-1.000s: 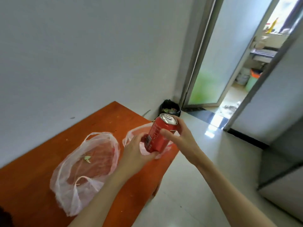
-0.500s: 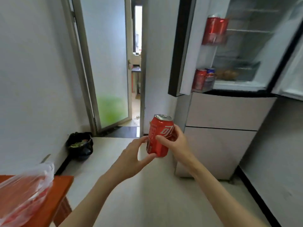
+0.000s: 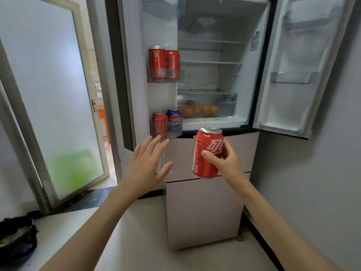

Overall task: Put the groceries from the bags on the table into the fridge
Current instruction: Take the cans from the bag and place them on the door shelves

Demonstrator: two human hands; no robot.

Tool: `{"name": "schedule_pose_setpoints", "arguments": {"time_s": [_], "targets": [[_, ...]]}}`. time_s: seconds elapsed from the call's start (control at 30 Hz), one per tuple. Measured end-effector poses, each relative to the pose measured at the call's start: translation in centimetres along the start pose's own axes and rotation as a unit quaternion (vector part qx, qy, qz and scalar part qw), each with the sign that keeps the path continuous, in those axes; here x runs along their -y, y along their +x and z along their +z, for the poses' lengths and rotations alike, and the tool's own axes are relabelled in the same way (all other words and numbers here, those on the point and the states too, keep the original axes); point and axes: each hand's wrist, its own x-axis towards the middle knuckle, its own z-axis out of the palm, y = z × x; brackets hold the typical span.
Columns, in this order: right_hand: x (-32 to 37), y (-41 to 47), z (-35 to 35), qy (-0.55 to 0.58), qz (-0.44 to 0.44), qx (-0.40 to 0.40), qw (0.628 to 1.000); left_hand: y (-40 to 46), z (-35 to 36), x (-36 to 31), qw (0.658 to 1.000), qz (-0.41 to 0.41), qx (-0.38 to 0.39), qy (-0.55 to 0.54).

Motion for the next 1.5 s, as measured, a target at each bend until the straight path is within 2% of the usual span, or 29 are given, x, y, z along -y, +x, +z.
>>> {"name": "schedule_pose_setpoints", "arguments": {"time_s": [0.23,0.4,0.57,0.67,0.73,0.87,1.0,1.13,1.23,1.37,1.5], "targets": [[-1.5,12.0,-3.5,-0.026,-0.052,-0.014,0.998,11.9,4.3,0.8,0.998,0.013,-0.041,0.040],[0.7,21.7,-4.0,-0.047,-0.125,-0.010,0.991,21.5,2.3,1.9,0.992,0.012,-0.107,0.058],[3.9,30.8,-3.8,-0.048,-0.216,-0.031,0.975,29.1,-0.8,2.5,0.975,0.051,-0.180,0.120],[6.6,36.2,-3.6,-0.097,-0.296,-0.059,0.948,33.2,-3.4,2.9,0.951,0.074,-0.242,0.179],[9.0,39.2,-3.4,-0.158,-0.363,-0.075,0.915,35.7,-5.5,3.0,0.931,0.080,-0.286,0.214],[14.3,44.7,-2.9,-0.145,-0.468,-0.101,0.866,40.0,-10.1,2.5,0.882,0.060,-0.375,0.280],[20.3,49.6,-1.9,-0.169,-0.547,-0.118,0.811,43.3,-13.5,2.8,0.854,0.010,-0.396,0.337],[24.8,53.0,-0.1,-0.184,-0.575,-0.064,0.795,44.7,-14.8,3.5,0.853,-0.024,-0.392,0.343],[26.7,54.8,1.7,-0.206,-0.584,0.032,0.785,44.5,-14.9,3.6,0.856,-0.018,-0.395,0.334],[27.6,55.7,3.1,-0.204,-0.514,0.229,0.801,44.2,-15.3,3.4,0.858,-0.015,-0.398,0.326],[27.4,56.9,4.0,-0.170,-0.433,0.344,0.816,44.1,-15.7,3.5,0.862,-0.015,-0.395,0.317]]}}
